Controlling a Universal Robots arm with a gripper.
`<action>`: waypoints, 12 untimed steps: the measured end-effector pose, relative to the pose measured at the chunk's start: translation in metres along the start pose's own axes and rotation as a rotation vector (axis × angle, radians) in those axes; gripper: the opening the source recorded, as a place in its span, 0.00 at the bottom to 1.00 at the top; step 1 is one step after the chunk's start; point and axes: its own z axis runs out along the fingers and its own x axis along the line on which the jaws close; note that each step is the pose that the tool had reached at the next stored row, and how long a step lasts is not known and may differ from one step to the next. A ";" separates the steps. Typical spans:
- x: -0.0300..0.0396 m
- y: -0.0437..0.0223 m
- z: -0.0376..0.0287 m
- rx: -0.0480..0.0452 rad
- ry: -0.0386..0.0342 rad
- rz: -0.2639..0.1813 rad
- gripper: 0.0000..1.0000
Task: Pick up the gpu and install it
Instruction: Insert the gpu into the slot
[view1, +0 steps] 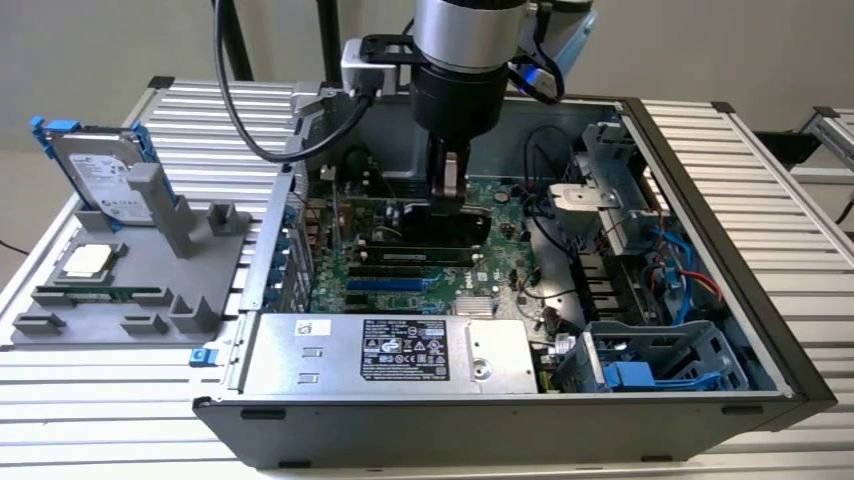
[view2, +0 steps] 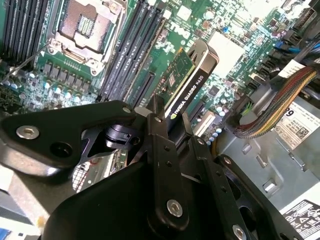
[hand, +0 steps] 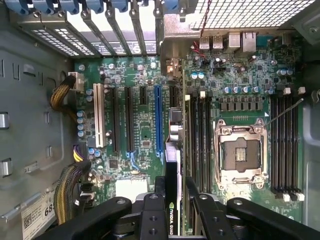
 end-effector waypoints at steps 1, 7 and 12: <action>0.0004 0.0000 0.0004 -0.0001 -0.0001 0.000 0.00; 0.0028 -0.0002 0.0023 -0.0016 0.0001 0.000 0.00; 0.0039 -0.0002 0.0037 -0.0026 0.0005 0.000 0.00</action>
